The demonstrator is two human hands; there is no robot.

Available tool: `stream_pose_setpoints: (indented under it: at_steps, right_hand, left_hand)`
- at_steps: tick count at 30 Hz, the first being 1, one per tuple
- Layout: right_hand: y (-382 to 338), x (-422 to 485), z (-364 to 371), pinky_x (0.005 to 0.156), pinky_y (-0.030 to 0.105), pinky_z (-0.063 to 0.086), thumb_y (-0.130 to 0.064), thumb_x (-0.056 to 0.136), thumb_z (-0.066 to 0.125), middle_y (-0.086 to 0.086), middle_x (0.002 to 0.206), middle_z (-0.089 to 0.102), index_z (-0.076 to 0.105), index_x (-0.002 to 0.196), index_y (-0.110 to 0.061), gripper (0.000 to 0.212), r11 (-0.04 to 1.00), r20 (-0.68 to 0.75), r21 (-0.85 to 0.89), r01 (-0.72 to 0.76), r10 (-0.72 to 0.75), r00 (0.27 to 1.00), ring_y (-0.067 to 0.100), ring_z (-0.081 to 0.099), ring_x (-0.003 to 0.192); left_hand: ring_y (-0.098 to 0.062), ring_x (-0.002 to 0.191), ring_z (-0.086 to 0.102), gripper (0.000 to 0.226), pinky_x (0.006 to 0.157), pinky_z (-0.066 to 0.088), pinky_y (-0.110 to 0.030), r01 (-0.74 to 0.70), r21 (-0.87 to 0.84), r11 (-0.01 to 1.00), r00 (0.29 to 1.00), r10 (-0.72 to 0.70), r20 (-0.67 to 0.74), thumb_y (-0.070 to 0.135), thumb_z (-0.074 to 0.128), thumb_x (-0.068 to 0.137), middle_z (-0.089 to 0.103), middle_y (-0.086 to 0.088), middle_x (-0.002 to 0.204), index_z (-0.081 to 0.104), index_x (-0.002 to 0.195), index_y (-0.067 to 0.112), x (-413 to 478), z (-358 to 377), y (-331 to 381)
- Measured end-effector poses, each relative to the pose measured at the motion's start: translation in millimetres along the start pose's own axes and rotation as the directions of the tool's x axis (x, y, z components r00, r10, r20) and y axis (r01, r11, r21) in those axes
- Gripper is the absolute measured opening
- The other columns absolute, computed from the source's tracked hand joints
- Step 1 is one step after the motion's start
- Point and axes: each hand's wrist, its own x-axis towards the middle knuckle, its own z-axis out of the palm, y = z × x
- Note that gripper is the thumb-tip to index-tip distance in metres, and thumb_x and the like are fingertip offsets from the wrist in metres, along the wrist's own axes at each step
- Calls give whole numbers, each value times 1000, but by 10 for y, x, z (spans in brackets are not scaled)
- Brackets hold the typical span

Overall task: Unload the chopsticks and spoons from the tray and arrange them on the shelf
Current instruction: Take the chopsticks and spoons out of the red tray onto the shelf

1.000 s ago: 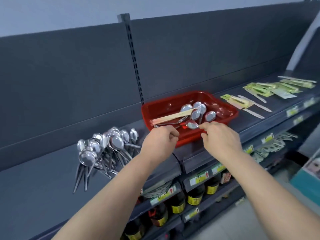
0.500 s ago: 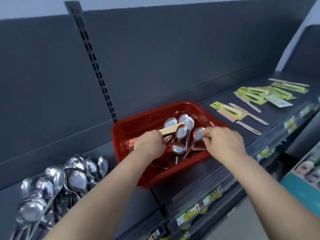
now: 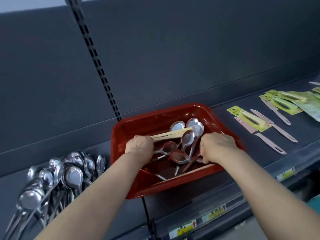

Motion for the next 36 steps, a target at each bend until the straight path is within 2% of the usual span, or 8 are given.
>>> stream_pose_setpoints:
  at_steps: [7,10,12,16,21,29,34,36]
  right_hand:
    - [20,115,88,85,37,51,-19,72,78,-3,92,64,67,91,-22,22,987,86,-38,154,-151,985,23,61,92]
    - [44,120,119,72,31,46,-17,81,67,-3,82,59,60,76,-19,8,971,40,9,239,-239,970,25,58,85]
    - [45,122,93,69,28,45,-24,83,64,1,95,65,70,88,-22,8,952,-3,102,288,-289,957,26,61,92]
    - [-65,129,-41,84,31,50,-35,84,65,-2,101,66,73,95,-36,13,897,-131,279,344,-319,939,26,61,97]
    - [-359,129,-143,55,26,44,-32,84,63,5,78,65,72,70,-22,19,834,-193,350,427,-381,904,22,62,75]
    - [-1226,-145,-291,48,27,34,-25,83,61,2,57,52,65,71,-10,20,773,-276,335,538,-466,841,27,53,67]
    - [-1912,-371,-264,60,25,41,-19,79,58,2,62,59,65,70,-10,14,750,-286,347,564,-488,825,29,60,74]
    - [-2188,-472,-218,71,29,51,-16,80,56,3,79,68,70,82,-14,15,742,-278,335,580,-510,814,29,63,86]
  left_hand:
    - [-27,100,62,12,80,47,-32,58,-237,970,998,-64,-16,22,56,89,68,-7,105,62,97,16,-63,-128,91]
    - [-26,95,62,7,74,44,-29,51,-384,922,992,-91,-84,18,57,87,68,-4,93,57,80,20,-117,-210,139]
    - [-25,90,63,10,70,43,-28,42,-466,884,980,-127,-153,15,57,86,66,1,85,56,78,19,-159,-257,158]
    - [-23,82,59,11,71,44,-31,75,-571,818,913,-287,-291,20,56,89,67,-1,85,58,80,15,-264,-400,139]
    - [-26,92,61,6,76,45,-32,173,-654,737,801,-491,-342,17,50,90,66,0,92,55,93,16,-507,-425,-94]
    - [-29,102,60,22,79,44,-30,308,-702,642,698,-654,-292,16,45,93,66,-6,110,58,110,13,-1045,-337,-843]
    - [-27,102,57,24,77,42,-30,396,-740,543,629,-748,-212,16,48,91,64,-4,107,57,113,13,-1425,-235,-1453]
    - [-27,102,57,26,76,41,-30,428,-735,526,625,-760,-180,21,52,90,64,-5,109,57,114,13,-1543,-173,-1698]
